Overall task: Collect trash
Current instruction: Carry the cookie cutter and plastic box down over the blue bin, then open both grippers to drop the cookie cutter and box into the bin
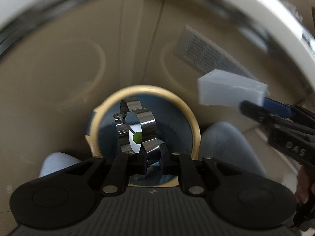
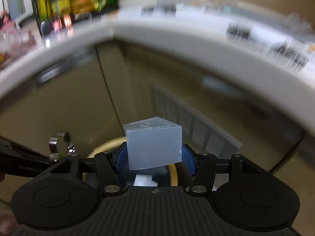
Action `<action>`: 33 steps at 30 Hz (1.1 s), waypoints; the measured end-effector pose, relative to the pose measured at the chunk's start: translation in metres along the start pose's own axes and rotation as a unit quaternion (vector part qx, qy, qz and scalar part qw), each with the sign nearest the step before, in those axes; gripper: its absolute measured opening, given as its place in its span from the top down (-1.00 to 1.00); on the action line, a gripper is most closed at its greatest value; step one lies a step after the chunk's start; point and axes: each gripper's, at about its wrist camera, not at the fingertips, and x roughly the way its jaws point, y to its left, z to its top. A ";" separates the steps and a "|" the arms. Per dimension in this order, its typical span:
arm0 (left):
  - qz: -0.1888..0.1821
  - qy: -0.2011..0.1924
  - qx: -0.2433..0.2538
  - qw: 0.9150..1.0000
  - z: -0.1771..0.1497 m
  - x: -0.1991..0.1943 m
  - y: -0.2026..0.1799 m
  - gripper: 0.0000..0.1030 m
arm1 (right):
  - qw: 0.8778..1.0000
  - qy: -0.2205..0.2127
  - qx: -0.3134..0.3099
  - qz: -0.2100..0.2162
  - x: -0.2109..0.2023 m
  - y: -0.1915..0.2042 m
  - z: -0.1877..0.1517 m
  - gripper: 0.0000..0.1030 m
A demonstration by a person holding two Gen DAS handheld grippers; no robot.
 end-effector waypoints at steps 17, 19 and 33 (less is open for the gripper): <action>-0.019 0.074 0.009 0.997 0.011 0.099 0.004 0.74 | 0.992 0.109 -0.060 0.000 0.090 0.039 -0.022 -0.19; -0.026 0.084 0.002 0.996 0.012 0.108 0.007 0.74 | 0.991 0.121 -0.058 -0.002 0.102 0.040 -0.017 -0.19; -0.040 0.115 -0.023 0.992 0.027 0.142 0.020 0.74 | 0.984 0.159 -0.083 -0.016 0.145 0.048 -0.018 -0.20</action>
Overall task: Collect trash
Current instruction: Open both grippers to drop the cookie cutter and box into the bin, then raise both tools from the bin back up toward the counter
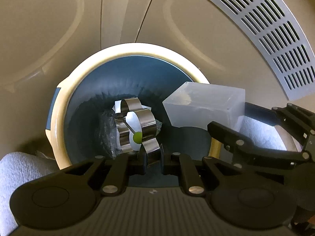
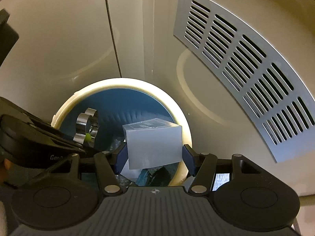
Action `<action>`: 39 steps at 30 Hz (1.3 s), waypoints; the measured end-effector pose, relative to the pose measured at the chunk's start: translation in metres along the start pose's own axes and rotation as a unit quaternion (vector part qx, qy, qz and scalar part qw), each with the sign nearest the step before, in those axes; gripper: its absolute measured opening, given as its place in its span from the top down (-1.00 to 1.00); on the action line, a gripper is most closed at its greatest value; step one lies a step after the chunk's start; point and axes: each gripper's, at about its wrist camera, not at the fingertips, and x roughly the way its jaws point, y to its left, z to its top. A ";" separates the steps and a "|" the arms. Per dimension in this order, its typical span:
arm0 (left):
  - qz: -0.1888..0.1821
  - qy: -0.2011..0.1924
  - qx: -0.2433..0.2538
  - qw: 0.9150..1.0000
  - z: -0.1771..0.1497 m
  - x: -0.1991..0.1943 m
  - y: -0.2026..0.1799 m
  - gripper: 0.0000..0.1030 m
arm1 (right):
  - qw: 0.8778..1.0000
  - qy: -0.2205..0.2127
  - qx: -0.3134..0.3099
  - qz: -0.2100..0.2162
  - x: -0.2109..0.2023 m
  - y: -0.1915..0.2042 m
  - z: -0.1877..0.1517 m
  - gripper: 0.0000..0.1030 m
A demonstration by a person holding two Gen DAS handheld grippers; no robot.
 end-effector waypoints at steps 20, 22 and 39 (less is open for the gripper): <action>0.079 -0.071 -0.074 0.992 -0.028 -0.091 -0.008 -0.99 | 0.998 -0.045 0.040 0.029 -0.064 -0.008 -0.012 -0.74; 0.076 -0.090 -0.079 0.990 -0.035 -0.115 -0.011 -0.99 | 0.996 -0.072 0.039 0.036 -0.086 -0.007 -0.012 -0.76; 0.138 -0.185 -0.033 0.973 -0.106 -0.210 -0.060 -0.99 | 0.978 -0.207 0.020 0.011 -0.196 0.010 -0.058 -0.85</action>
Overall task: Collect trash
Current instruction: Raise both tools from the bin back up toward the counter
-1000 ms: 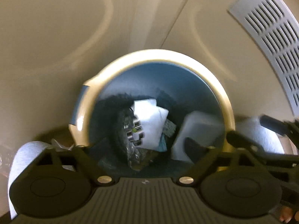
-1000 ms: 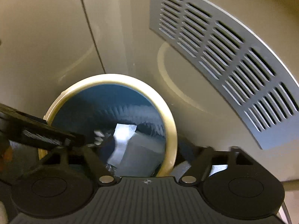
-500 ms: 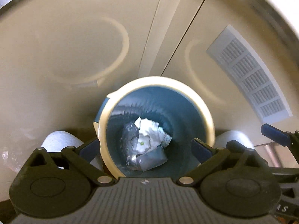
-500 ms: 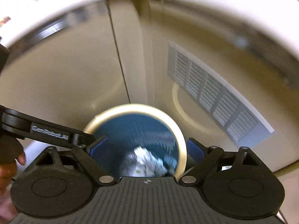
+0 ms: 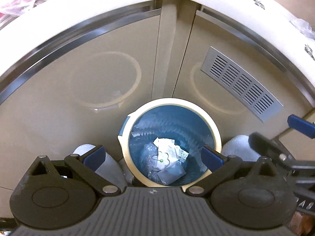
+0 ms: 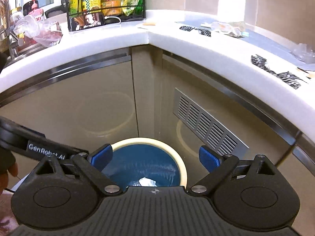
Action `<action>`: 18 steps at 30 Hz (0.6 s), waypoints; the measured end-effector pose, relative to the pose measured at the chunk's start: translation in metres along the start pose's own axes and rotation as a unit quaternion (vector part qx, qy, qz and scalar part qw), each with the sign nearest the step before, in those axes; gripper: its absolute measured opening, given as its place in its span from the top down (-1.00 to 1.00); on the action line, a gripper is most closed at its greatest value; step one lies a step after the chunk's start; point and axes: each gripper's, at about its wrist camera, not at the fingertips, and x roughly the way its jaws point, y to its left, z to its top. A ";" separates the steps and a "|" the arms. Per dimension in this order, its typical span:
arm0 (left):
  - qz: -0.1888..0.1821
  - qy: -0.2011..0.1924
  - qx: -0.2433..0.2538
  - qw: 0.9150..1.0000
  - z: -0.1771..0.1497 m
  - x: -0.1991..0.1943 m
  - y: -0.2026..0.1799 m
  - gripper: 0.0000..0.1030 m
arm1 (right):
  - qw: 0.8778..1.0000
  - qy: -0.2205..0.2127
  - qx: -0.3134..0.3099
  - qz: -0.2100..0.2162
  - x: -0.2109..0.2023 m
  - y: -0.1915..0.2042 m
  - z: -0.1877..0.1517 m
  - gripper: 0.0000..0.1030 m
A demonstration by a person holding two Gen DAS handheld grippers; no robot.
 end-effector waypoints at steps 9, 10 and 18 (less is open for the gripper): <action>0.003 -0.023 0.009 1.000 -0.011 -0.016 0.002 -0.99 | 1.000 -0.012 -0.013 -0.007 -0.018 0.007 -0.003 -0.86; 0.003 -0.025 0.011 1.000 -0.011 -0.017 0.001 -0.99 | 1.000 -0.013 -0.015 -0.007 -0.019 0.008 -0.003 -0.87; 0.010 -0.033 0.019 0.999 -0.012 -0.023 -0.002 -0.99 | 1.000 -0.019 -0.002 -0.014 -0.027 0.003 -0.005 -0.87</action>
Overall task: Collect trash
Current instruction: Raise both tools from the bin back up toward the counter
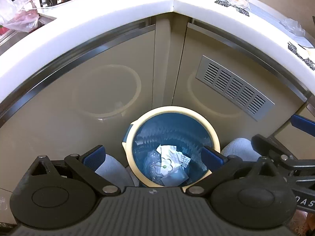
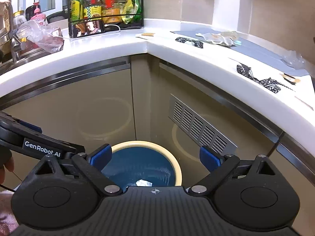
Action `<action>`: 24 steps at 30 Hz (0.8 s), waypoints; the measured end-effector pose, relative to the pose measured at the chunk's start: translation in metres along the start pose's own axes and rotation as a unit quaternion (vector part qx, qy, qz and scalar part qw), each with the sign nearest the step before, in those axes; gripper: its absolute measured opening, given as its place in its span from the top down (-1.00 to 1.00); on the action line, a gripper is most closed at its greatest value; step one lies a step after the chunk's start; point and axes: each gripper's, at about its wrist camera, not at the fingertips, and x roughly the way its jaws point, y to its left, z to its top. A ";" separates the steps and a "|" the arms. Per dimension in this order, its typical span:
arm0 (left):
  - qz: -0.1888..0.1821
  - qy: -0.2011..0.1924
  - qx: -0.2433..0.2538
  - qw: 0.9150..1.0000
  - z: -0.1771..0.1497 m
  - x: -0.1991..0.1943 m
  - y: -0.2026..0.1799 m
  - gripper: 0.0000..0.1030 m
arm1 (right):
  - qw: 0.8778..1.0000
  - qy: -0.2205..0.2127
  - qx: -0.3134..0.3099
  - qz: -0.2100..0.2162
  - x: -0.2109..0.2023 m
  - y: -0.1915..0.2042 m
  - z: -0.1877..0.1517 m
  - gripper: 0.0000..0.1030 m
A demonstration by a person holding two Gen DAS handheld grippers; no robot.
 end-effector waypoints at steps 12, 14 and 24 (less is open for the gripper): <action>0.011 -0.011 0.010 1.000 0.006 -0.004 -0.002 -0.99 | 1.000 -0.007 0.016 -0.006 0.001 -0.011 0.005 -0.88; 0.010 -0.013 0.011 1.000 0.009 -0.006 -0.003 -0.99 | 1.000 -0.012 0.017 -0.008 0.000 -0.014 0.008 -0.88; -0.001 -0.032 0.010 0.999 0.030 -0.013 -0.006 -0.99 | 0.998 -0.055 0.026 -0.029 -0.013 -0.034 0.031 -0.88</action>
